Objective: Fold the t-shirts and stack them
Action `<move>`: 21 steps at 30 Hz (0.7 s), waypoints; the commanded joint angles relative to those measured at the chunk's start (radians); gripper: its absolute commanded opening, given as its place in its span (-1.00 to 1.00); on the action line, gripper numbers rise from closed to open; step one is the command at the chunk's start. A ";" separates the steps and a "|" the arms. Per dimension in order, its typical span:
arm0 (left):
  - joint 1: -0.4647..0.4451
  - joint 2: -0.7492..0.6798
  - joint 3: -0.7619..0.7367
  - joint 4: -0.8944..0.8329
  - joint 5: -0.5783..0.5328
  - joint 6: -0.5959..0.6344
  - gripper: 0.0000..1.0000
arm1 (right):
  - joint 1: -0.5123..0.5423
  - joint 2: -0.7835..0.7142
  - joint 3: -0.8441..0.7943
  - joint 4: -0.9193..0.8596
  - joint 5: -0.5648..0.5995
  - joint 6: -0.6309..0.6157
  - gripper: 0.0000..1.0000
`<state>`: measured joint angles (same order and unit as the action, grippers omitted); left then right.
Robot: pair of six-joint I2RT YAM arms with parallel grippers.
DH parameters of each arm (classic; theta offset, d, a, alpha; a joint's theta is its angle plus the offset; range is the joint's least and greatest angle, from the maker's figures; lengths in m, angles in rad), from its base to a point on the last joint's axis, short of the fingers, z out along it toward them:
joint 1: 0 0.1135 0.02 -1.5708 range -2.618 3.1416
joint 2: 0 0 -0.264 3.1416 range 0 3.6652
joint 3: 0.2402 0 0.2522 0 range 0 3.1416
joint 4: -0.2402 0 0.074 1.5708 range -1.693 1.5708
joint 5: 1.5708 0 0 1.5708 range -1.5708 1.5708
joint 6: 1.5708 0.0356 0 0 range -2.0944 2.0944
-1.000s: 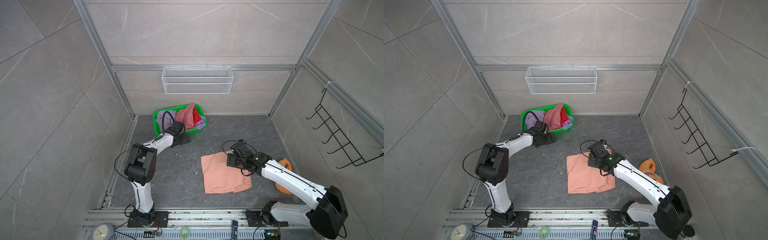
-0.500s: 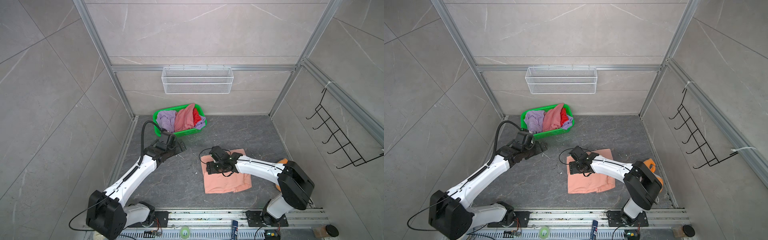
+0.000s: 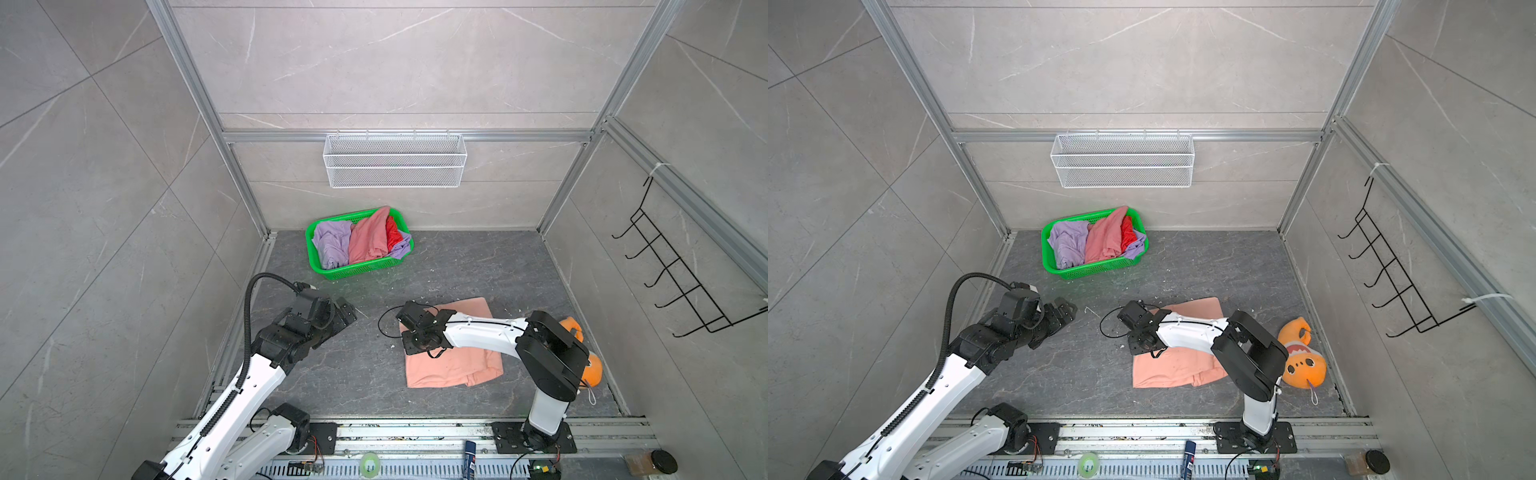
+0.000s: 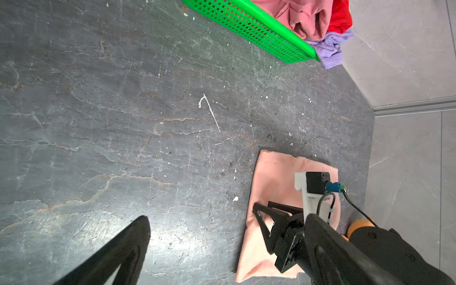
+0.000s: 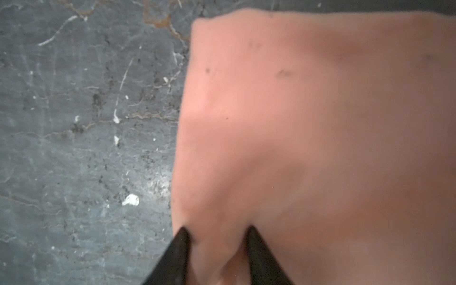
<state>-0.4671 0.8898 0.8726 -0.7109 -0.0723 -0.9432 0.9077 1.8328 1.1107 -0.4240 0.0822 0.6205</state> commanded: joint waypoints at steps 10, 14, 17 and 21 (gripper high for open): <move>0.014 -0.098 0.113 -0.210 -0.159 0.165 0.99 | 0.048 0.023 0.531 -0.102 -0.025 0.112 -1.00; 0.028 -0.107 0.154 -0.199 -0.289 0.167 0.99 | 0.055 0.003 0.737 -0.038 -0.094 0.145 -1.00; 0.035 -0.133 0.227 -0.227 -0.427 0.190 0.99 | 0.053 -0.114 0.707 0.038 -0.087 0.157 -1.00; 0.034 -0.188 0.299 -0.275 -0.493 0.217 0.99 | 0.026 -0.298 0.490 -0.036 0.050 0.177 -1.00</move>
<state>-0.4377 0.7555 1.1133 -0.9443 -0.4461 -0.7803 0.9562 1.6451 1.7103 -0.4126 0.0402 0.7620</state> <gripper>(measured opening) 0.996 0.058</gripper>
